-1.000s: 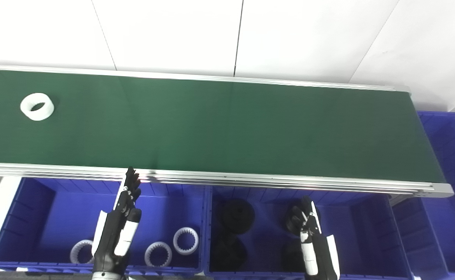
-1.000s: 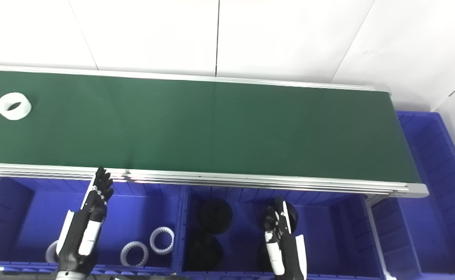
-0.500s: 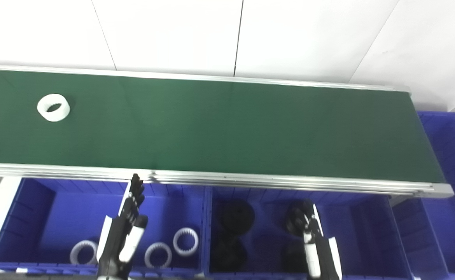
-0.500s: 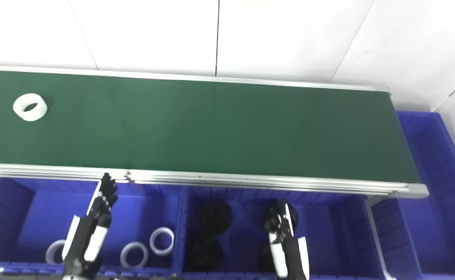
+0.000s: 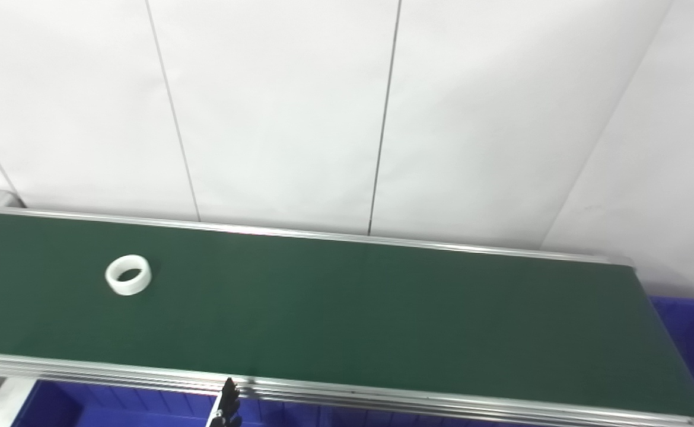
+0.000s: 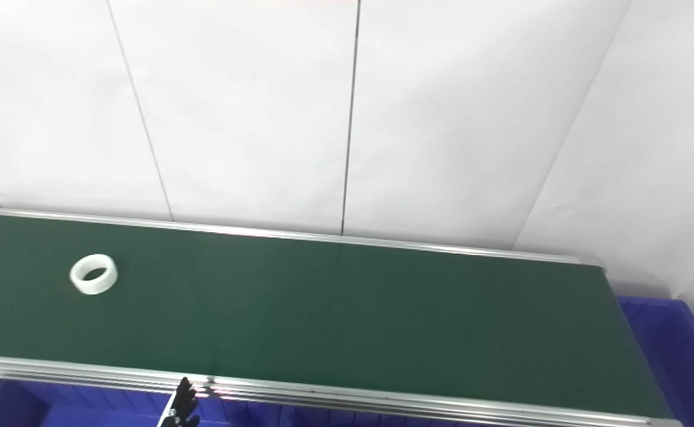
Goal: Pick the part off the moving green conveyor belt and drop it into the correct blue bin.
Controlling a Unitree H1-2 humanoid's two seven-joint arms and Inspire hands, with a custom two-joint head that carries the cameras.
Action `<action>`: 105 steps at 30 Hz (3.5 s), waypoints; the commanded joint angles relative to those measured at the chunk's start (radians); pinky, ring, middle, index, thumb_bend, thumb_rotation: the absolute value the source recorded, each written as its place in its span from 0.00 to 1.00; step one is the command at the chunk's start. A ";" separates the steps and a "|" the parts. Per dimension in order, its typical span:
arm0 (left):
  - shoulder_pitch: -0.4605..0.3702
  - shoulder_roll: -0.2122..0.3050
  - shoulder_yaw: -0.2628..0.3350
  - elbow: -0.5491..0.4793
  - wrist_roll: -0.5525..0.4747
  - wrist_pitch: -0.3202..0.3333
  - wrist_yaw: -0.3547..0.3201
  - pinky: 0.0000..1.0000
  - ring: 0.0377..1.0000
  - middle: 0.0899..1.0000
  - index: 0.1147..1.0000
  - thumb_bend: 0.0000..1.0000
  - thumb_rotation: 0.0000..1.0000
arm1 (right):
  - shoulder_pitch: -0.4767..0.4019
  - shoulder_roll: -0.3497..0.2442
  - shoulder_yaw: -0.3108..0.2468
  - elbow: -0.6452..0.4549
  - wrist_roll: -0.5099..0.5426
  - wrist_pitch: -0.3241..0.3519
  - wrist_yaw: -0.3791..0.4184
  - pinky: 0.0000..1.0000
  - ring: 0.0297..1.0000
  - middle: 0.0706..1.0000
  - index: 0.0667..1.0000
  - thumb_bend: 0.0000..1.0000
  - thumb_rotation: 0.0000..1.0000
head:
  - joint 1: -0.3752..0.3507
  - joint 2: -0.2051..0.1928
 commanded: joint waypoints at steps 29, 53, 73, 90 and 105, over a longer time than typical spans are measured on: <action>-0.554 0.339 0.074 -0.372 0.495 0.308 -0.104 0.84 0.89 0.90 0.85 1.00 0.20 | -0.048 0.025 -0.030 -0.048 0.060 -0.059 0.089 1.00 1.00 1.00 1.00 0.76 1.00 | 0.073 0.169; -0.993 0.471 -0.228 0.264 0.773 0.293 -0.187 0.84 0.86 0.84 0.74 1.00 0.20 | -0.038 0.056 -0.002 -0.084 -0.011 -0.052 0.058 0.99 1.00 1.00 1.00 0.81 1.00 | 0.025 0.203; -1.084 0.460 -0.404 0.528 0.897 0.375 -0.122 0.61 0.66 0.66 0.58 0.87 0.01 | 0.008 0.057 0.026 -0.152 0.003 -0.032 0.057 0.97 0.98 1.00 1.00 0.80 1.00 | 0.012 0.249; -1.054 0.400 -0.367 0.512 0.535 0.365 -0.439 0.25 0.28 0.40 0.43 0.52 0.00 | 0.023 0.060 0.037 -0.184 0.032 -0.017 0.062 0.93 0.97 1.00 1.00 0.80 1.00 | 0.001 0.266; -0.982 0.518 -0.314 -0.002 0.585 0.408 -0.476 0.12 0.15 0.42 0.42 0.53 0.00 | 0.031 0.049 0.024 -0.242 0.065 0.032 0.066 0.89 0.94 1.00 1.00 0.80 0.98 | 0.047 0.345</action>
